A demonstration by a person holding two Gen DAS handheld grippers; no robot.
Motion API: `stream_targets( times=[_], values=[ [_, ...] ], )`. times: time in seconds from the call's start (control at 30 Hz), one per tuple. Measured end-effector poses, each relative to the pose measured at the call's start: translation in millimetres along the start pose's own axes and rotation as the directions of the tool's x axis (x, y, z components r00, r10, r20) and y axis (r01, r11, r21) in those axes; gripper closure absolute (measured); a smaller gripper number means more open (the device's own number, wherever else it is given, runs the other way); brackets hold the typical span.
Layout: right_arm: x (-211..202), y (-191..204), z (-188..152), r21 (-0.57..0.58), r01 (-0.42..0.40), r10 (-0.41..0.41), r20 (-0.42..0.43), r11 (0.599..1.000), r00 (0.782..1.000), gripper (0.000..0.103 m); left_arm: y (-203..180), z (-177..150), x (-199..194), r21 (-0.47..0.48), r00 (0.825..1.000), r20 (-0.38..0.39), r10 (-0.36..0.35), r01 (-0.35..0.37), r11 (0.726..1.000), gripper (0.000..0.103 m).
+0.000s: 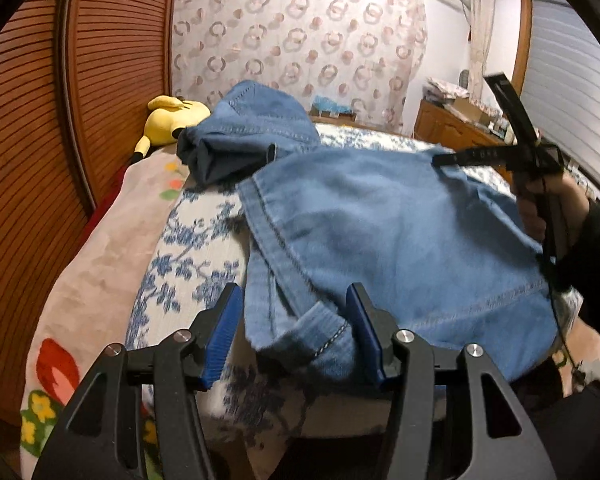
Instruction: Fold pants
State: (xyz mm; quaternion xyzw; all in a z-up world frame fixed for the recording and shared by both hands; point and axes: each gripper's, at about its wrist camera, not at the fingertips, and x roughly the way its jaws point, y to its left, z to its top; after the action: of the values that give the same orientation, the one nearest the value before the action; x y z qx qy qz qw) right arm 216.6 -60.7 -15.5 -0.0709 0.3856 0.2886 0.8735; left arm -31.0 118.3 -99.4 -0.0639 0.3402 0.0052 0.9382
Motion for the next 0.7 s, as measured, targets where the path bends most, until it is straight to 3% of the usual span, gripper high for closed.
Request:
stream_targets(
  times=[0.17, 0.3, 0.33, 0.4, 0.57, 0.7],
  values=[
    [-1, 1, -1, 0.001, -0.009, 0.009, 0.003, 1.000, 1.000, 0.057, 7, -7, -3, -0.010, 1.000, -0.022, -0.014, 0.014, 1.000, 0.048],
    [11, -6, -3, 0.011, -0.033, 0.033, 0.005, 0.999, 0.999, 0.057, 10, 2, -14, -0.012, 0.999, 0.026, -0.020, 0.020, 1.000, 0.048],
    [12, -7, -4, 0.008, -0.043, 0.043, 0.013, 0.999, 0.999, 0.074, 11, 7, -18, -0.016, 0.999, 0.045, -0.020, 0.021, 1.000, 0.048],
    [9, -6, -5, -0.009, -0.057, 0.057, 0.030, 0.998, 0.998, 0.095, 14, 15, -18, -0.017, 0.998, 0.062, -0.014, 0.015, 1.000, 0.048],
    [-23, -9, -9, 0.027, 0.020, -0.025, 0.194, 0.999, 0.981, 0.097, 21, 39, -3, -0.018, 0.998, 0.067, -0.006, 0.007, 1.000, 0.048],
    [-20, -17, -11, 0.046, 0.080, -0.087, 0.177, 0.996, 0.980, 0.097, 20, 55, 14, -0.001, 0.998, 0.054, -0.030, 0.030, 1.000, 0.048]
  ],
)
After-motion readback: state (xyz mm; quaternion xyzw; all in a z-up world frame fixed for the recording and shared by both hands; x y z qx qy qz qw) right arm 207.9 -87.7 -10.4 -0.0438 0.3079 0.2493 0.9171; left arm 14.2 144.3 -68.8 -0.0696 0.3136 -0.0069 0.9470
